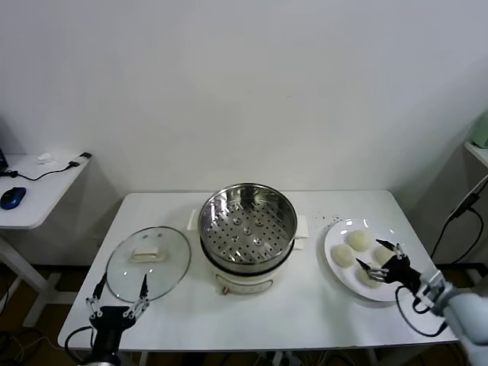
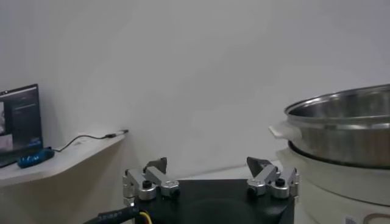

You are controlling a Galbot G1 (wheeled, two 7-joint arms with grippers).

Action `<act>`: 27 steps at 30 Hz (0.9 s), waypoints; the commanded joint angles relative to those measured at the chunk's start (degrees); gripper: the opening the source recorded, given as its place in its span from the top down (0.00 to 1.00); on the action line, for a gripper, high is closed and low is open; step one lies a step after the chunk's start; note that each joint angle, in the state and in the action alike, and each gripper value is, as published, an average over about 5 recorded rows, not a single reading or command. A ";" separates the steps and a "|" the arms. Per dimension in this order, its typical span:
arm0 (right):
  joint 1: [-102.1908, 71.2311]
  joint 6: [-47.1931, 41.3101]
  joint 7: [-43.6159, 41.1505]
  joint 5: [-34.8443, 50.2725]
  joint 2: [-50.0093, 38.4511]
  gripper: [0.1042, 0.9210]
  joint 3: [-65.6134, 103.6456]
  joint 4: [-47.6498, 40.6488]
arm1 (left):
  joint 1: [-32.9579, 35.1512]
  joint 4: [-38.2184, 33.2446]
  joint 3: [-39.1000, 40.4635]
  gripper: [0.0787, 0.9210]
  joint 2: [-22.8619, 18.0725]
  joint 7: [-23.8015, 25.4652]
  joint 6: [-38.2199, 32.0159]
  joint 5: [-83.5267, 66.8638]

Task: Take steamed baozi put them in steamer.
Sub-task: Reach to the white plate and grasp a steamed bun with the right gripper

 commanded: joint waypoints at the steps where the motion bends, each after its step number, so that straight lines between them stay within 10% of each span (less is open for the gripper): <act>1: 17.36 -0.94 -16.53 -4.27 -18.22 0.12 -14.85 -9.11 | 0.43 0.13 0.62 0.12 0.17 -0.22 -1.02 -0.12; 13: 68.49 3.45 -25.90 -13.03 -3.20 0.12 -67.63 -28.62 | 0.33 0.46 -0.53 0.12 0.38 -0.34 -0.59 -0.51; 27: 73.50 6.41 -26.58 -16.89 15.06 0.12 -76.18 -48.10 | -0.65 1.73 -1.36 0.12 0.32 -0.30 0.33 -0.38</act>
